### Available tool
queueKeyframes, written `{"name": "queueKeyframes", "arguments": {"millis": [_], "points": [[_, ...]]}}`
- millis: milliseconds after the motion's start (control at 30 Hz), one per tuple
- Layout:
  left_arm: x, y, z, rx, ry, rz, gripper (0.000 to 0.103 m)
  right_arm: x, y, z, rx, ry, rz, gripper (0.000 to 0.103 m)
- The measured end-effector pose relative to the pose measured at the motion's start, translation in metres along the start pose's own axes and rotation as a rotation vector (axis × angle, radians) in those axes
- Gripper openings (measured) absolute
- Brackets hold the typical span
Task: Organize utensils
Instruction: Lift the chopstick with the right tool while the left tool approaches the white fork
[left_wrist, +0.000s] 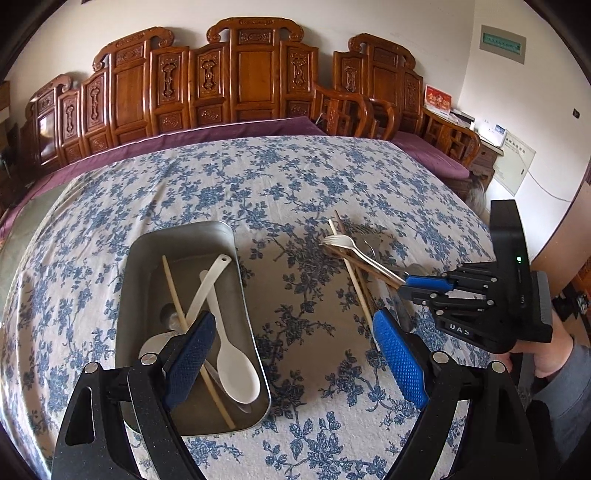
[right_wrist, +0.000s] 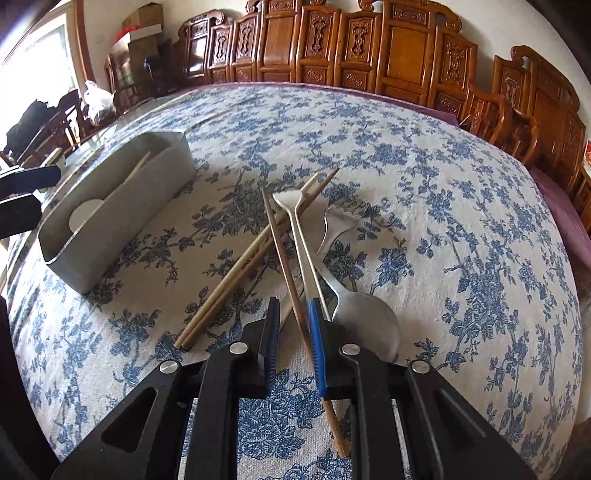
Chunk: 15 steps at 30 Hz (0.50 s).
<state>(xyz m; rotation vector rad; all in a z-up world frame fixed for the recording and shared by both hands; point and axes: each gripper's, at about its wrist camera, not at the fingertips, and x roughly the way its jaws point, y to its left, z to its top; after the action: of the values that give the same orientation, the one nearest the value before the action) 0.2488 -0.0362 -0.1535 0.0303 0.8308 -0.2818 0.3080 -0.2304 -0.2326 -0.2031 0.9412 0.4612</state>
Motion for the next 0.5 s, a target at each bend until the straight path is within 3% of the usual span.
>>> {"name": "queueKeyframes", "arguments": {"millis": [233, 333, 500], "points": [[0.005, -0.008, -0.003, 0.010, 0.015, -0.008, 0.084, 0.006, -0.003, -0.001, -0.004, 0.028, 0.029, 0.017], [0.009, -0.012, -0.005, 0.012, 0.026, -0.002, 0.083, 0.006, -0.002, 0.000, -0.021, 0.036, 0.032, 0.009], [0.017, -0.020, -0.009, 0.015, 0.053, 0.009, 0.084, 0.006, 0.002, 0.001, -0.055, 0.044, 0.031, 0.006]]}}
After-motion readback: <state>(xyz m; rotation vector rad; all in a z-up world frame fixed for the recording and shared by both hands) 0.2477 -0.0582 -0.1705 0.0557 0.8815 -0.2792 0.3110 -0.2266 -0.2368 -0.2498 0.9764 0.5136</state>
